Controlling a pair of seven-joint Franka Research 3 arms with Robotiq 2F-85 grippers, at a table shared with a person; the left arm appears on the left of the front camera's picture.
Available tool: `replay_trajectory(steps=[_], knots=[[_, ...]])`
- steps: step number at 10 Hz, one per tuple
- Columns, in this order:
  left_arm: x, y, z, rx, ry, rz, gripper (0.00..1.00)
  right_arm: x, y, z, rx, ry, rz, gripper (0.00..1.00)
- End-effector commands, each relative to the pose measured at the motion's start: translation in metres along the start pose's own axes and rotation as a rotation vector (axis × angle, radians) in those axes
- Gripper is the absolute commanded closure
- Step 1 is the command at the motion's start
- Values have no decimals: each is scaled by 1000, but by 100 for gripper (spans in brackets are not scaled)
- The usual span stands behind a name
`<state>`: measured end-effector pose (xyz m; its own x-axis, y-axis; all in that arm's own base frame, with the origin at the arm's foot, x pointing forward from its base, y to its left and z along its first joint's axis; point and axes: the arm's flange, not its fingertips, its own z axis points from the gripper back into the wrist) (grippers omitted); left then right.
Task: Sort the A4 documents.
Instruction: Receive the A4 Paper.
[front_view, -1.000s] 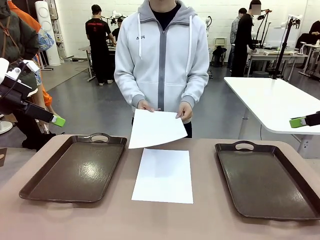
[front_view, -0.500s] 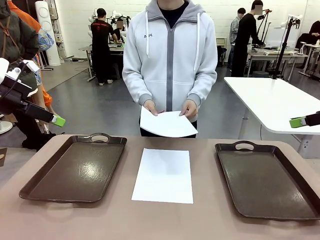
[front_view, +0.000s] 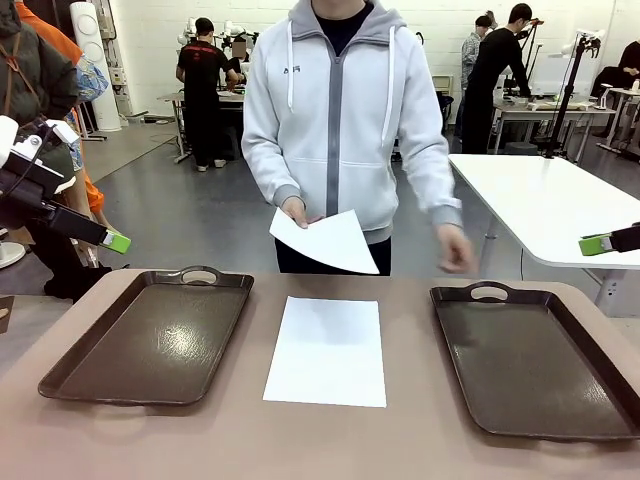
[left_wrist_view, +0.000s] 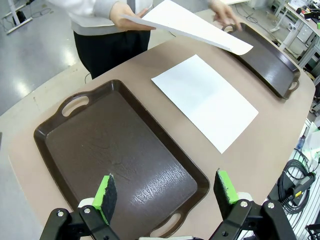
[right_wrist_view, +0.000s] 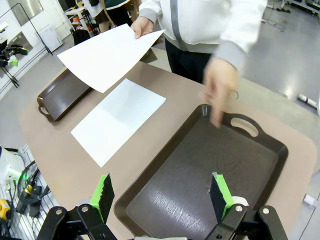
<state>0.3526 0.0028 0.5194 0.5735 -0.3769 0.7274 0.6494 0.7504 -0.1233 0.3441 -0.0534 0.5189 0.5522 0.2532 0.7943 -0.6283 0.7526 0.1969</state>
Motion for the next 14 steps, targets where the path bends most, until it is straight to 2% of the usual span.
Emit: replay_trajectory(steps=[1, 14], knots=[[-1, 2, -1, -8, -1, -6, 0, 0, 0, -1, 18, -9, -1, 0], [-1, 2, -1, -8, -1, -6, 0, 0, 0, -1, 18, -9, -1, 0]])
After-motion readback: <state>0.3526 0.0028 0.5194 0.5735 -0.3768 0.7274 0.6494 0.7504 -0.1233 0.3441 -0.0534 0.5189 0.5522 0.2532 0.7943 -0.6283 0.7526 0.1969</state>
